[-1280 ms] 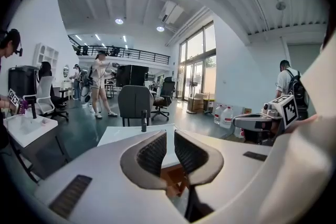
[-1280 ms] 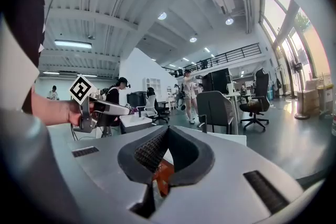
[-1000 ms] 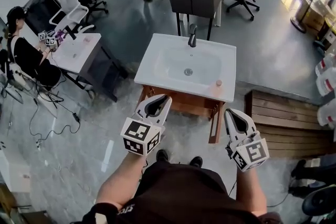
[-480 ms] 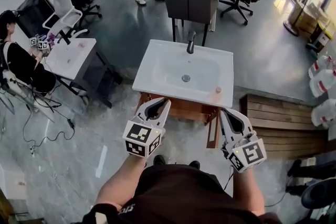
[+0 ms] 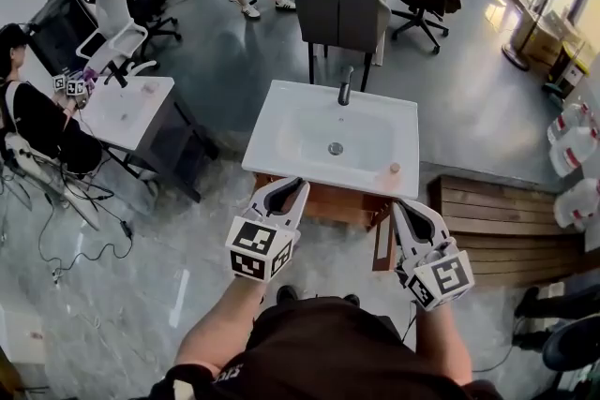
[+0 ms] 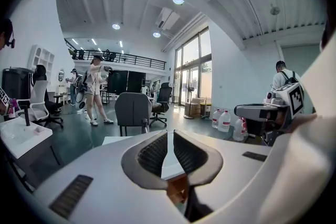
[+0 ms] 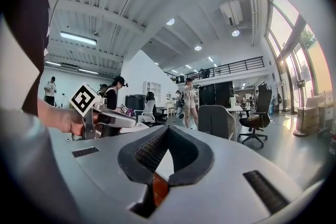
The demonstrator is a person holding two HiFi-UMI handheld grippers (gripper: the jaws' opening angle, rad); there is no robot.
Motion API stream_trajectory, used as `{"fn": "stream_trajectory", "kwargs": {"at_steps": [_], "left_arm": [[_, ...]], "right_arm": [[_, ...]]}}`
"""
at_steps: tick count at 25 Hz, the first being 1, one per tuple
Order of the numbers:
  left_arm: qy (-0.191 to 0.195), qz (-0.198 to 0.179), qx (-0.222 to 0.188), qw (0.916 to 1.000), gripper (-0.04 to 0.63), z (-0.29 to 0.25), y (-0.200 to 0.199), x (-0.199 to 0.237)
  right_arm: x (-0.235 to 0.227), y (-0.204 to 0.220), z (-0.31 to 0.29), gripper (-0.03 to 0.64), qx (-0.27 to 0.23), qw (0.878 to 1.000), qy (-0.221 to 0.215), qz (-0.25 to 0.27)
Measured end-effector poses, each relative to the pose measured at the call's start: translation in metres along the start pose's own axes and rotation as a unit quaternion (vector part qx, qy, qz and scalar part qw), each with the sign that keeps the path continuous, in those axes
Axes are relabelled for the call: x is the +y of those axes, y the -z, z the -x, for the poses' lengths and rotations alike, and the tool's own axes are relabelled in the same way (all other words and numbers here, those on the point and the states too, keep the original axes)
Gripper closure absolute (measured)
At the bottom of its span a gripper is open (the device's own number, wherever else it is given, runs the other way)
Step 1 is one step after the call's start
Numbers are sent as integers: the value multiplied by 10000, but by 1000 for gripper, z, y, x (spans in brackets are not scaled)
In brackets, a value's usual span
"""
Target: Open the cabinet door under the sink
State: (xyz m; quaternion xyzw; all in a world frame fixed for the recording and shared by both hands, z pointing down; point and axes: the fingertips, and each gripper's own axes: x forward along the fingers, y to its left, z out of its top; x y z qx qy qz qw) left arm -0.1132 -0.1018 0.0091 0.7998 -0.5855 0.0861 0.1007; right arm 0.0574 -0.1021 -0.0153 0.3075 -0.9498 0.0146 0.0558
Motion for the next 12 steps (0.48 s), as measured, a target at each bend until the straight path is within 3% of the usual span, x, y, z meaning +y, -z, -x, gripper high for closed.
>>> {"fn": "stream_trajectory", "kwargs": {"at_steps": [12], "left_arm": [[-152,114,122,9997,546,9,14,11]], "right_arm": [[4,10,-2,606,52,9999,-75,-114]]}}
